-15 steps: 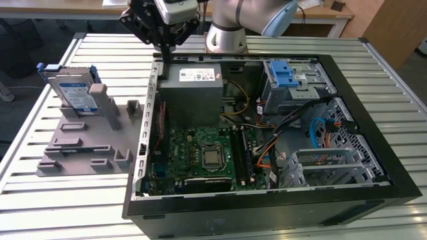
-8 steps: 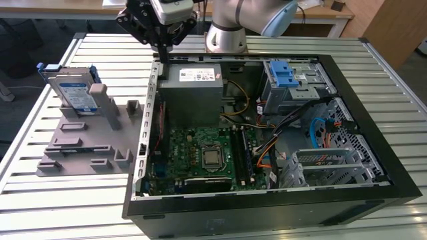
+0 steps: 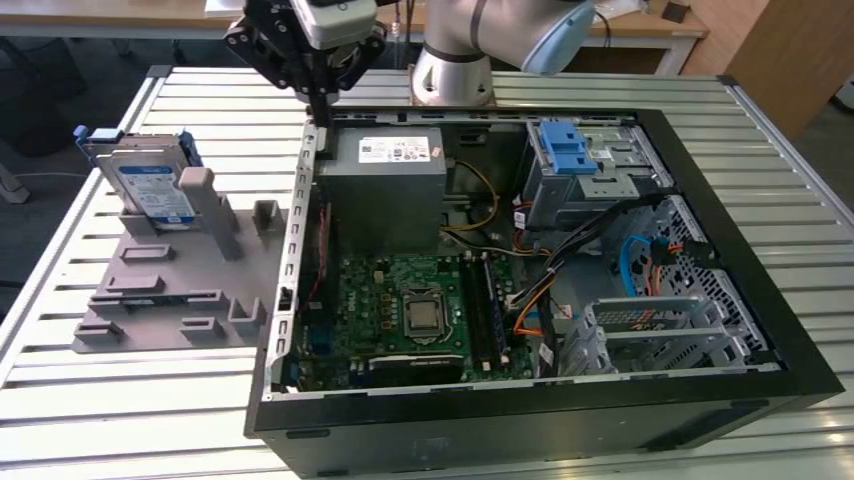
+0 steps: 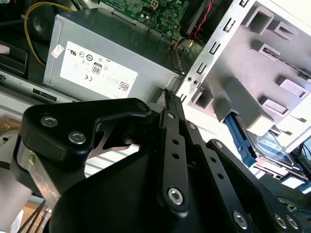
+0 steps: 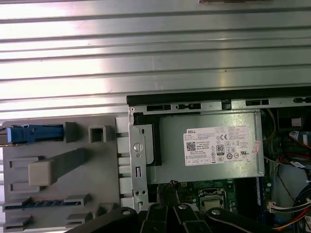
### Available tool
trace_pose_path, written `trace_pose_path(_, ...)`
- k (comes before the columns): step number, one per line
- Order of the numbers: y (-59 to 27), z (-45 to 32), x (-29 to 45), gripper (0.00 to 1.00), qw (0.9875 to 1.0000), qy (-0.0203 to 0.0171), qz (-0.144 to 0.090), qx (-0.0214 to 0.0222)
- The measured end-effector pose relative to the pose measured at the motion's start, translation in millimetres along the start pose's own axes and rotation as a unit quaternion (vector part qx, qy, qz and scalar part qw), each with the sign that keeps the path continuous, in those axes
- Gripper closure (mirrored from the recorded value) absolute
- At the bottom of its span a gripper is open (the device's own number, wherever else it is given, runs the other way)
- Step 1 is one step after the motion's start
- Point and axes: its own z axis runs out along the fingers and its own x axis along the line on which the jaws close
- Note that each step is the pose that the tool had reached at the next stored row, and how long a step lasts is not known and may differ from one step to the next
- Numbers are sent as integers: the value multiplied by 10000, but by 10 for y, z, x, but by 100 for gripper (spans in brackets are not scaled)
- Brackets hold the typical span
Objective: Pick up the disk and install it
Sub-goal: 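Reach for the disk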
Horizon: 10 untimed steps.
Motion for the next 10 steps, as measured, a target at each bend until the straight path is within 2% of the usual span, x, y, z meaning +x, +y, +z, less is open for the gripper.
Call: trace_pose_path(10,-2,1,83,89,10000,0,0,0)
